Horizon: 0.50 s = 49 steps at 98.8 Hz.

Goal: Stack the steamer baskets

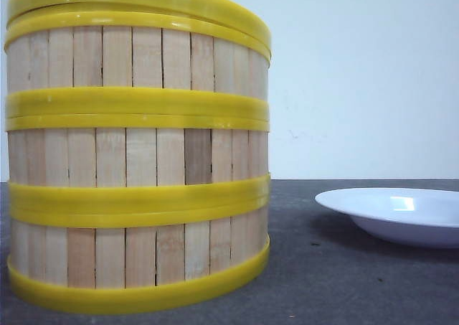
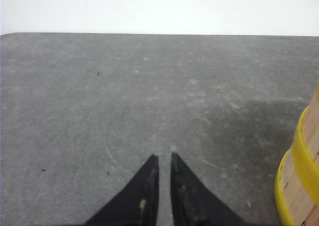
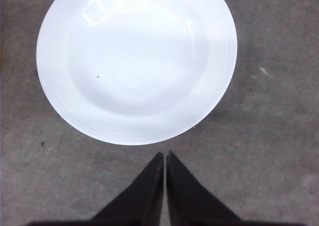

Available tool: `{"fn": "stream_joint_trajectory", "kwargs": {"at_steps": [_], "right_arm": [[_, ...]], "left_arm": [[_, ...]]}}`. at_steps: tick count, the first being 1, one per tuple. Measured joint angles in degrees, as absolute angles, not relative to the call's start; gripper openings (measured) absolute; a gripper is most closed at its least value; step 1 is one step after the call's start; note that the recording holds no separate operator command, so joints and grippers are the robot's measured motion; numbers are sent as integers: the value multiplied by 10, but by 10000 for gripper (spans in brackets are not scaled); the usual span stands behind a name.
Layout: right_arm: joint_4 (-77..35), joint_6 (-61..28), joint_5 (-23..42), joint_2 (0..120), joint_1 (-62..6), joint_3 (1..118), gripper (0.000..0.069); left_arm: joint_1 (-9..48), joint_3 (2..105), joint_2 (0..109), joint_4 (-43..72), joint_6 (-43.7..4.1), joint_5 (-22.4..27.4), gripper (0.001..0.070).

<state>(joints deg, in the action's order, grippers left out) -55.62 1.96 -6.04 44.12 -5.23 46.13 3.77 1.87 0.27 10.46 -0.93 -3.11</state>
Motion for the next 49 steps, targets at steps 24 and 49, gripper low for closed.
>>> {"fn": "stream_joint_trajectory", "kwargs": {"at_steps": [24, 49], "right_arm": [[-556, 20, -60, 441, -52, 461, 4], [-468, 20, -45, 397, -48, 432, 4]], "left_arm": [[38, 19, 3, 105, -9, -31, 14], [38, 19, 3, 105, -9, -31, 14]]}}
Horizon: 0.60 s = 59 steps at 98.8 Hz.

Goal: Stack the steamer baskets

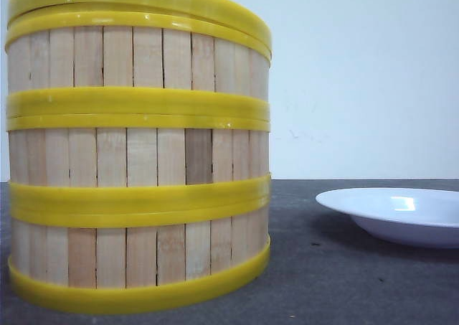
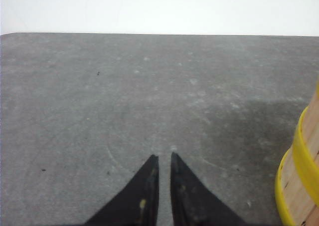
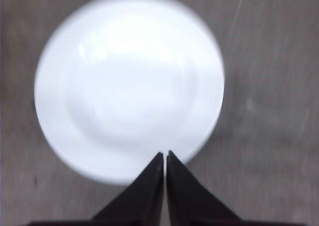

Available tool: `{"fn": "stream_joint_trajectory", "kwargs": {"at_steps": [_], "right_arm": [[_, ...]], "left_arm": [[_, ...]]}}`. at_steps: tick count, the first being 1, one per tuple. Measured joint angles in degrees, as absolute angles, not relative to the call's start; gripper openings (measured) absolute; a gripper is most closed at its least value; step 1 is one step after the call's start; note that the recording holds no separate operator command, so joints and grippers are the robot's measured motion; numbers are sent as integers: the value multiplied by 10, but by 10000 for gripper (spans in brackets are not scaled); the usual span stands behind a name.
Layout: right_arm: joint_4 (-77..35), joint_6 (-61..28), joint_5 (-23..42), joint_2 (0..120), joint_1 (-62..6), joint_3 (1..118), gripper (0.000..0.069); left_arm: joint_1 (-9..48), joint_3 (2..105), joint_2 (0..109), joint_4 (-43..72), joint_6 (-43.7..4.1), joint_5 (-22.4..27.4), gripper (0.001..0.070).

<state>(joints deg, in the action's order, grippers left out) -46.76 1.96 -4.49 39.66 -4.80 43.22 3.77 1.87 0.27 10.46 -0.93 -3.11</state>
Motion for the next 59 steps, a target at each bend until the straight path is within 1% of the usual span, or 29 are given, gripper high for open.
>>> {"fn": "stream_joint_trajectory", "kwargs": {"at_steps": [13, 23, 31, 40, 59], "right_arm": [[-339, 20, -44, 313, -48, 361, 4], [-227, 20, -44, 248, -48, 286, 4], [-158, 20, -45, 191, -48, 219, 4], [-122, 20, -45, 132, -48, 153, 4], [-118, 20, -45, 39, -48, 53, 4]], "left_arm": [[38, 19, 3, 105, -9, -31, 14], [38, 19, 3, 105, -9, -31, 14], [38, 19, 3, 105, -9, -31, 14], [38, 19, 3, 105, -9, -31, 14], [38, 19, 3, 105, -9, -31, 14]]}}
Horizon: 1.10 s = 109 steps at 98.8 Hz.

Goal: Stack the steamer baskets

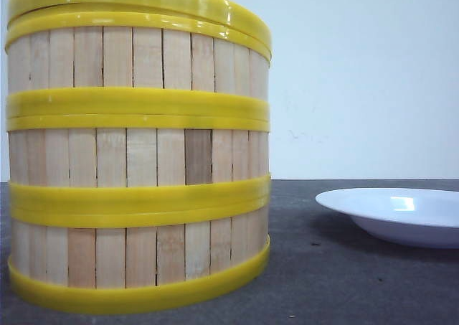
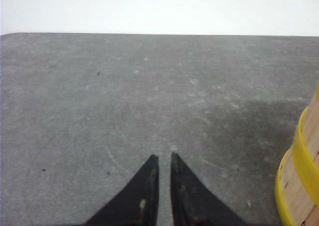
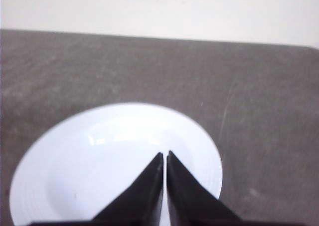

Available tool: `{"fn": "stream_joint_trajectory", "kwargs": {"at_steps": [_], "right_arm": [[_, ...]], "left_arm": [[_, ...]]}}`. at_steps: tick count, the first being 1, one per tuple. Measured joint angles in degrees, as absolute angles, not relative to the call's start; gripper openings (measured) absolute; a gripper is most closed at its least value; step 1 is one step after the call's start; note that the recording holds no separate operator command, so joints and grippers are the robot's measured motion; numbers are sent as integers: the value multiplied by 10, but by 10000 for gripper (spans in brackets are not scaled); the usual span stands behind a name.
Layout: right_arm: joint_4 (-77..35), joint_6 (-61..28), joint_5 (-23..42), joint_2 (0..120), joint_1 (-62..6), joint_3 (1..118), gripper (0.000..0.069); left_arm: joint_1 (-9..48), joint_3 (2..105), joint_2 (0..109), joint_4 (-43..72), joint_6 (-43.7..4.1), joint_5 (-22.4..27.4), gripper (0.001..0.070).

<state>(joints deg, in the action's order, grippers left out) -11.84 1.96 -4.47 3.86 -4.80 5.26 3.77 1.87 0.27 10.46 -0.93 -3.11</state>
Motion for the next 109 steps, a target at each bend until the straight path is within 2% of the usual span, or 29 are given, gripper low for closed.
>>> {"fn": "stream_joint_trajectory", "kwargs": {"at_steps": [21, 109], "right_arm": [[-86, 20, -46, 2, -48, 10, 2], [-96, 20, -45, 2, -48, 10, 2]], "left_arm": [[38, 19, 3, 105, -9, -31, 14], [38, 19, 3, 105, -9, -31, 14]]}}
